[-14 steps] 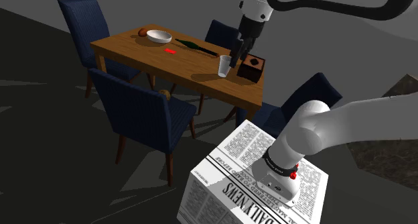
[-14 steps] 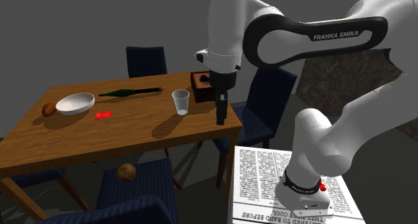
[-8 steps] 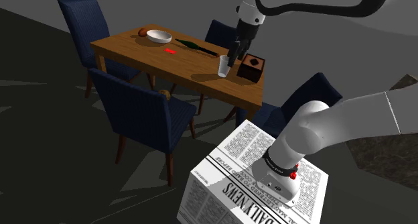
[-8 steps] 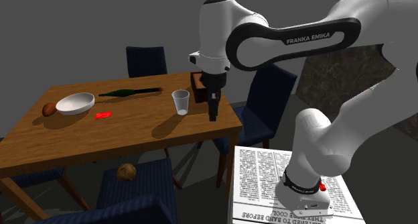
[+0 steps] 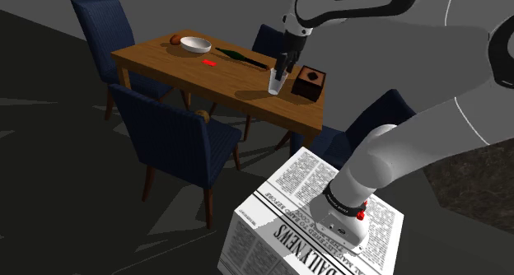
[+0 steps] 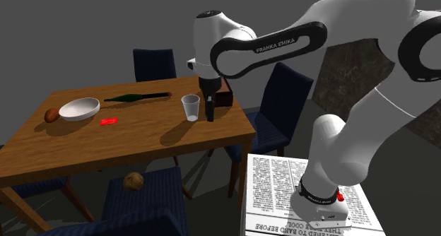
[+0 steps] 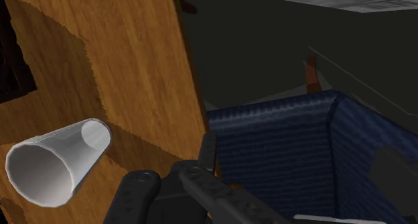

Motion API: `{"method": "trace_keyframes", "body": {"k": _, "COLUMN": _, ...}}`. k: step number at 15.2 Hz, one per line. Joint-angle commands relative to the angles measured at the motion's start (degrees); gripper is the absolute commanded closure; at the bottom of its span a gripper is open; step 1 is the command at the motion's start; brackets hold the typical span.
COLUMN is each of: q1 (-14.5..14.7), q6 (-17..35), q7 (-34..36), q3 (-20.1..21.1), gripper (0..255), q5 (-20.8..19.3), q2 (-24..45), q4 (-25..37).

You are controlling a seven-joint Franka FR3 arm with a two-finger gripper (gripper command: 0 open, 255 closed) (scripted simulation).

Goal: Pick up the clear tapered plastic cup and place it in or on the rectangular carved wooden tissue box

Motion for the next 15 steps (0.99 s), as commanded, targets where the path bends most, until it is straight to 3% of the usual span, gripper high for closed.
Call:
{"method": "trace_keyframes", "body": {"k": 1, "q1": -0.6, "q6": 2.4, "q7": -1.9, "q3": -1.6, "gripper": 0, "q5": -0.7, "q2": 3.8, "q4": 1.6}}
{"method": "trace_keyframes", "body": {"k": 8, "q1": -2.4, "q6": 8.4, "q7": -8.1, "q3": -6.0, "gripper": 0, "q5": -0.7, "q2": 17.3, "q4": 9.7}}
{"method": "trace_keyframes", "body": {"k": 15, "q1": -4.8, "q6": 11.8, "q7": -14.7, "q3": -8.9, "gripper": 0, "q5": 2.1, "q2": 31.7, "q4": 21.2}}
